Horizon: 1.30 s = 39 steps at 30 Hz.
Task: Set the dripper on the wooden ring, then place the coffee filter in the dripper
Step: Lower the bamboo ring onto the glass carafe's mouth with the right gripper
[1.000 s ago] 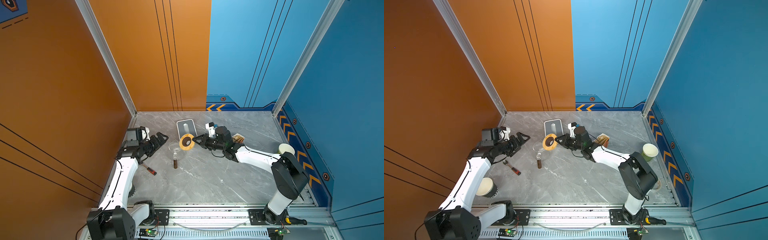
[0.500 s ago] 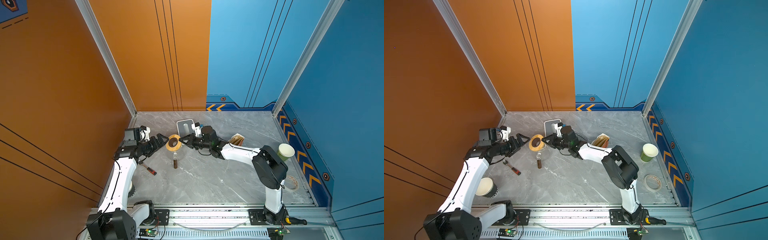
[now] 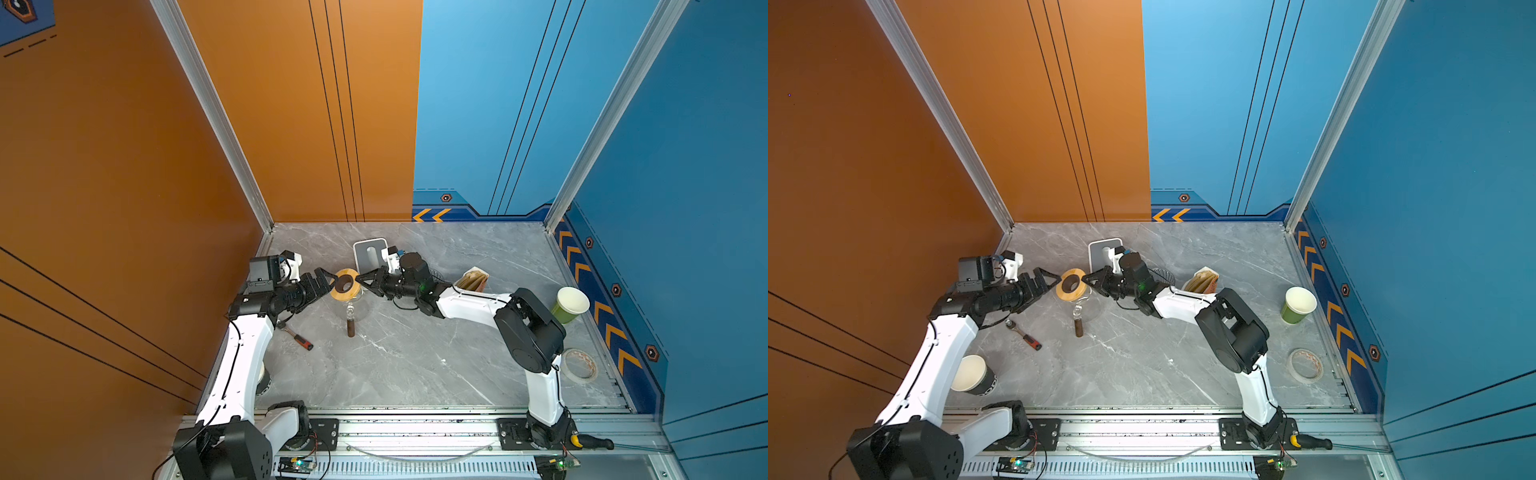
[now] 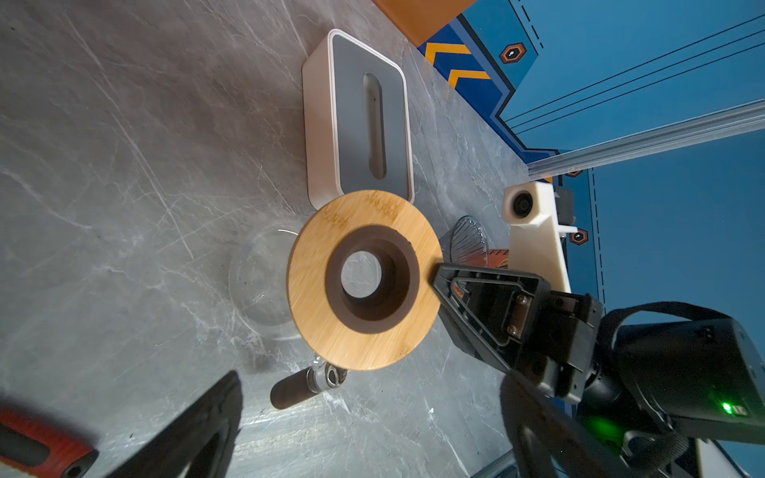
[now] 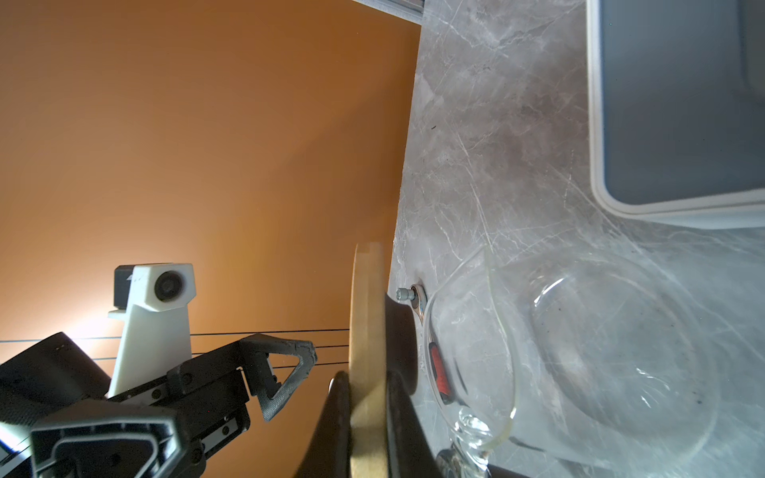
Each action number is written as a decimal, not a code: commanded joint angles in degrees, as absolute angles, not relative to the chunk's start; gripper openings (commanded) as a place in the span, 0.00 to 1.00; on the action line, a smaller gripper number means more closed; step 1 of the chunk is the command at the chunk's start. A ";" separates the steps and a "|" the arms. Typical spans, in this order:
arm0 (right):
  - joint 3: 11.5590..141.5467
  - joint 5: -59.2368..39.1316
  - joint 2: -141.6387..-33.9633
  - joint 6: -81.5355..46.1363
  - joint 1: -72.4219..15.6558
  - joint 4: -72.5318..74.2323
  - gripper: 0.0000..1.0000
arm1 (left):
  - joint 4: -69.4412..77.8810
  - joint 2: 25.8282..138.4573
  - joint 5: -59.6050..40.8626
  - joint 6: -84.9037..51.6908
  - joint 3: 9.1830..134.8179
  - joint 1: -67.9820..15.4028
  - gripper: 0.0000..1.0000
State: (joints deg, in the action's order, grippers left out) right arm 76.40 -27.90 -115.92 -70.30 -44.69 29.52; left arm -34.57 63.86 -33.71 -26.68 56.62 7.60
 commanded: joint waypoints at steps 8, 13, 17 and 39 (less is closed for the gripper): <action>77.76 -27.25 -117.33 -71.04 -44.48 32.26 0.13 | -35.71 63.19 -34.98 -24.08 55.47 7.08 0.98; 77.80 -27.07 -117.66 -70.80 -44.30 31.82 0.13 | -34.99 62.75 -34.78 -24.51 54.51 6.66 0.98; 77.74 -27.07 -117.83 -70.75 -44.17 31.64 0.13 | -34.71 62.66 -34.46 -24.70 54.32 6.12 0.98; 76.89 -26.89 -118.47 -71.19 -43.79 31.98 0.14 | -34.41 62.57 -35.86 -21.94 54.68 5.25 0.98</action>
